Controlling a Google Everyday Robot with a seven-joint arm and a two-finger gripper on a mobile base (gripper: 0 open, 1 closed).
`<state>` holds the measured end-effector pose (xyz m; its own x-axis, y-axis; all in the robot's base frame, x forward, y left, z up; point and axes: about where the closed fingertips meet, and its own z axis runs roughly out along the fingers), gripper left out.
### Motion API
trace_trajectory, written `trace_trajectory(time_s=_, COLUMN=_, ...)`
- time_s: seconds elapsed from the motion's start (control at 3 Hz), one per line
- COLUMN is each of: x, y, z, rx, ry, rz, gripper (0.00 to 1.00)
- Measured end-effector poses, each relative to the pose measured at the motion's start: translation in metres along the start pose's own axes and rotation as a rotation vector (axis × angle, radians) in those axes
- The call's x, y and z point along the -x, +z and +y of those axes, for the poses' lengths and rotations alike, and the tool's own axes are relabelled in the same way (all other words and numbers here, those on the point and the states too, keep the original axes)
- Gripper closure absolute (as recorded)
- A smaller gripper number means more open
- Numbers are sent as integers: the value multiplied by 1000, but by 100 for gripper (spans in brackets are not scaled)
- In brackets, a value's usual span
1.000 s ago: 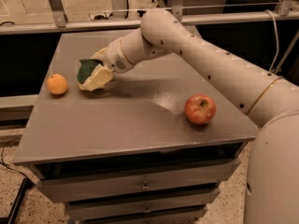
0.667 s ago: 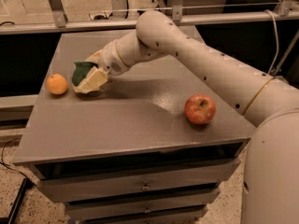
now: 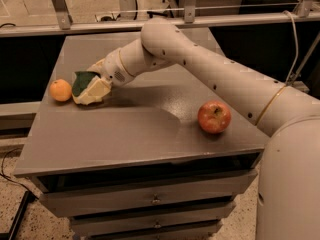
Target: Move sponge near orange
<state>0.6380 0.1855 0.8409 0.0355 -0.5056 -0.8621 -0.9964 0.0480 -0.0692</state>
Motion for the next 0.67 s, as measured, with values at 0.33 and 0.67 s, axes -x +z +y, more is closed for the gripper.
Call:
trace_trajectory(time_s=0.33, x=-2, y=1, z=1, rx=0, ry=5, rz=3, gripper=14)
trace_trajectory(time_s=0.67, x=-4, y=-1, z=0, rx=-6, ry=10, rz=4, gripper=0)
